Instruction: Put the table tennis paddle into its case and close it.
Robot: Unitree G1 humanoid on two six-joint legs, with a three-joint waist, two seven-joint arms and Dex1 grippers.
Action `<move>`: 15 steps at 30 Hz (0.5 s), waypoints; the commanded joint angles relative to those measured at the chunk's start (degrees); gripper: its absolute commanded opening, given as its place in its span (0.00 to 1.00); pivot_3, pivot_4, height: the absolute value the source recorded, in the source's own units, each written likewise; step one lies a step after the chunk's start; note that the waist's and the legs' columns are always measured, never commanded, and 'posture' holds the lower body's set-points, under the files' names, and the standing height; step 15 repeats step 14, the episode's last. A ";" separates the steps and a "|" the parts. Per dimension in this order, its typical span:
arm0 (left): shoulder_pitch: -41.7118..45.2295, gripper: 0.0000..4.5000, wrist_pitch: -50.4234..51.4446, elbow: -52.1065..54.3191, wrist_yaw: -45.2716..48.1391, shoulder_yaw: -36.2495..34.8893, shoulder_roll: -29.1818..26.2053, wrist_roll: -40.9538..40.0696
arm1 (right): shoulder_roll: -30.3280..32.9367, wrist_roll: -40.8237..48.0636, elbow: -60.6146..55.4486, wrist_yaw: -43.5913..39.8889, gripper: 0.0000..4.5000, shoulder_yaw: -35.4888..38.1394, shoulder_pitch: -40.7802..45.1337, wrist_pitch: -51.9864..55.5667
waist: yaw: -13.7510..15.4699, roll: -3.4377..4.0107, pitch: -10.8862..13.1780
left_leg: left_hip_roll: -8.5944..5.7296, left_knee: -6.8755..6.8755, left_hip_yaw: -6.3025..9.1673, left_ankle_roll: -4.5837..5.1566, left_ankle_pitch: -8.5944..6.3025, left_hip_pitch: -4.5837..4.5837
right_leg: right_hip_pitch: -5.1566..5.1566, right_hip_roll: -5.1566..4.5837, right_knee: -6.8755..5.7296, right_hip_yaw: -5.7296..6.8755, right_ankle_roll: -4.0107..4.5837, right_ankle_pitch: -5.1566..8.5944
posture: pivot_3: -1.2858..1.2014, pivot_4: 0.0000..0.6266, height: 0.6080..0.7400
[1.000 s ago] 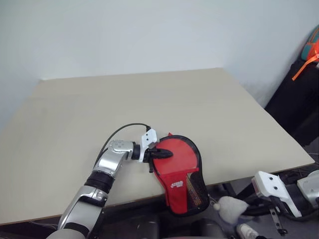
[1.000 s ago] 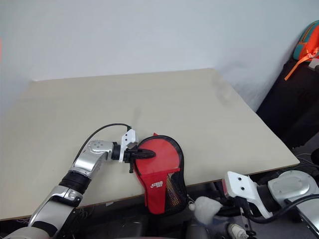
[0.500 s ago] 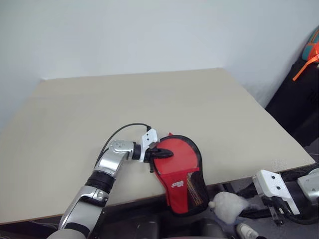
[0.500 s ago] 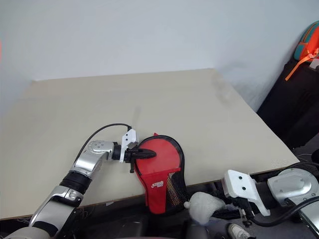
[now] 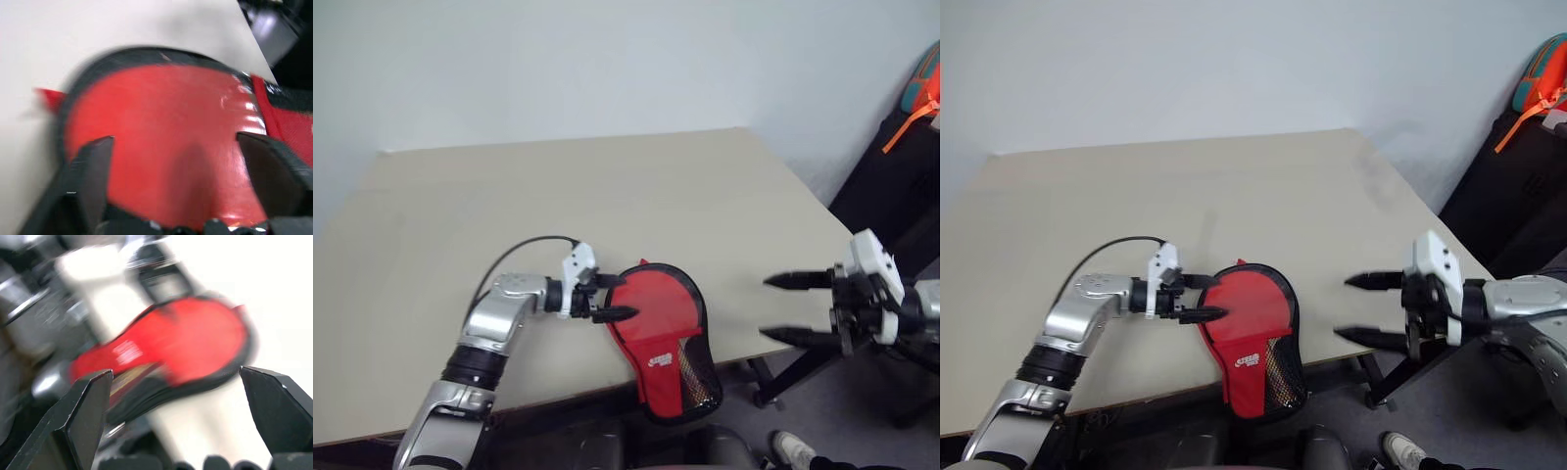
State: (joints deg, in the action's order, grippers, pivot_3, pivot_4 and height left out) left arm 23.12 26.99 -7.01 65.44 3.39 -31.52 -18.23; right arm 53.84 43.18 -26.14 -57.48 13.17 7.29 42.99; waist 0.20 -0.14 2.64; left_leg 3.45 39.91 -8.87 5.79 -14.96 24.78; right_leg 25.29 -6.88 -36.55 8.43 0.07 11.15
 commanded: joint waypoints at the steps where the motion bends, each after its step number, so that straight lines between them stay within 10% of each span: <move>1: 0.00 0.98 4.05 5.27 -4.20 -9.32 -1.74 -6.32 | -3.39 -2.81 1.20 8.35 1.00 -0.82 2.84 0.73 | 0.07 0.10 0.07 | 0.00 0.00 0.00 -0.01 0.00 0.01 | 0.00 -0.01 0.00 0.02 0.00 0.00 | 0.52 0.00 0.81; 15: -10.33 0.98 5.00 5.67 -13.25 -21.28 -4.89 -8.94 | -17.07 -8.73 9.36 22.58 1.00 -6.77 10.58 2.40 | -0.08 0.24 0.11 | -0.06 -0.14 -0.21 -0.41 0.24 0.03 | 0.11 0.02 -0.03 -0.04 -0.01 0.00 | 0.52 0.00 0.81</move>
